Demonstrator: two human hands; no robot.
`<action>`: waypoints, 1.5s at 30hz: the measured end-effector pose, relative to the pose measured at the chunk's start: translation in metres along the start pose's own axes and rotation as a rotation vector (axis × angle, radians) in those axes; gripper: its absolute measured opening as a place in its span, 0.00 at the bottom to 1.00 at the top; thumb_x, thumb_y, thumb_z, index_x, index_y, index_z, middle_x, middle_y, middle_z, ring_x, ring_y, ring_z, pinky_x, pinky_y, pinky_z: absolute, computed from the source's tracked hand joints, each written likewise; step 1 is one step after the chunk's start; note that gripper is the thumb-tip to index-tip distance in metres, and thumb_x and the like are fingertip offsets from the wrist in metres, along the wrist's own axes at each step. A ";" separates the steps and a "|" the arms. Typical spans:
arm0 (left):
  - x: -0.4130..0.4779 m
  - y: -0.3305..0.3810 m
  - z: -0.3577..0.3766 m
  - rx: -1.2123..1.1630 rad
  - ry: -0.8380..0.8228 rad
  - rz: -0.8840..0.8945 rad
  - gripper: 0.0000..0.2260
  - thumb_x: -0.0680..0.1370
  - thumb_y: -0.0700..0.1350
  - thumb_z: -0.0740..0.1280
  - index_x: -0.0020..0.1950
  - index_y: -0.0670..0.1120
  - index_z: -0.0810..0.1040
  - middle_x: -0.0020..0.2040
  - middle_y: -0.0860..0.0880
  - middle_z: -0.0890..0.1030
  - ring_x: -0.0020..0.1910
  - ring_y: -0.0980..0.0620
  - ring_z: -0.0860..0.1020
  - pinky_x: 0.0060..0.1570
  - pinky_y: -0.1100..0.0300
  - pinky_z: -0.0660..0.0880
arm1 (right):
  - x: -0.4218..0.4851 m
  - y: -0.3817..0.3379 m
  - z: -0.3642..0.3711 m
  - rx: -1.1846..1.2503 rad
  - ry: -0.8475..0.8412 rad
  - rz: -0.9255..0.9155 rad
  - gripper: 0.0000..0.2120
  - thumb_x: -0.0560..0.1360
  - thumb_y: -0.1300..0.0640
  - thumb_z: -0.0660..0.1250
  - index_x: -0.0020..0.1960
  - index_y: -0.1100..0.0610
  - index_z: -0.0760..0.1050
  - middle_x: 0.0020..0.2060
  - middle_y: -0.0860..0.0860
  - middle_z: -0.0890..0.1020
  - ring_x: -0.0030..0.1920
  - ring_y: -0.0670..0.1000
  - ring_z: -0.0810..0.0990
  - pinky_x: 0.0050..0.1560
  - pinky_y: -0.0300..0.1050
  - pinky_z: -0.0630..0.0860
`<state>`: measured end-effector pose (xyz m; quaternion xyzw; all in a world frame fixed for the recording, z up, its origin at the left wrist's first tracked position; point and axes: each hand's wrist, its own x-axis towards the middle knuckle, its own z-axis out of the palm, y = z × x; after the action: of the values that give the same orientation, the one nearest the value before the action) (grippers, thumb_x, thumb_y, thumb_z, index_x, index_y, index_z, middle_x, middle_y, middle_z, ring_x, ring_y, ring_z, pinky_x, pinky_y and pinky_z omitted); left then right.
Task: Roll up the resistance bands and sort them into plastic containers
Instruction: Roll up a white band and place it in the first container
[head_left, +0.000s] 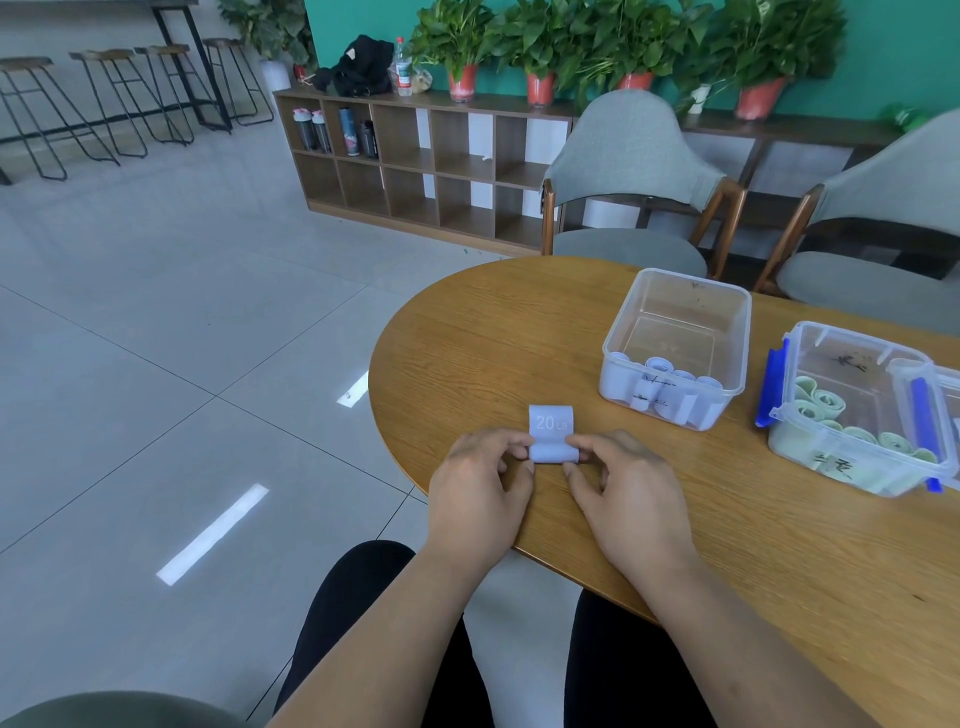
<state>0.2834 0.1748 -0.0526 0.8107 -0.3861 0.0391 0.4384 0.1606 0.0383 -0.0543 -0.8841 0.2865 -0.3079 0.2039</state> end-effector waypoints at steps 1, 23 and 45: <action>0.000 0.000 0.000 -0.004 -0.002 -0.005 0.12 0.77 0.46 0.74 0.58 0.59 0.82 0.47 0.64 0.81 0.48 0.58 0.77 0.44 0.74 0.70 | 0.000 0.001 0.000 0.007 -0.001 -0.003 0.13 0.77 0.52 0.74 0.61 0.46 0.83 0.47 0.40 0.81 0.39 0.40 0.71 0.44 0.48 0.80; 0.001 0.000 0.001 0.018 -0.014 -0.029 0.10 0.78 0.50 0.74 0.58 0.60 0.81 0.46 0.66 0.81 0.48 0.60 0.76 0.43 0.74 0.68 | 0.000 -0.001 -0.003 0.051 0.002 0.013 0.13 0.77 0.53 0.74 0.61 0.45 0.81 0.44 0.39 0.80 0.36 0.40 0.73 0.42 0.47 0.79; 0.001 0.001 0.000 -0.015 -0.016 -0.029 0.09 0.78 0.51 0.74 0.57 0.60 0.80 0.45 0.65 0.82 0.46 0.58 0.77 0.42 0.71 0.69 | 0.001 0.003 -0.001 0.062 -0.003 0.009 0.12 0.78 0.50 0.74 0.61 0.46 0.82 0.44 0.40 0.78 0.36 0.42 0.74 0.41 0.49 0.80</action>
<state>0.2832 0.1739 -0.0516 0.8133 -0.3778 0.0235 0.4418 0.1599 0.0350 -0.0548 -0.8763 0.2806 -0.3145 0.2332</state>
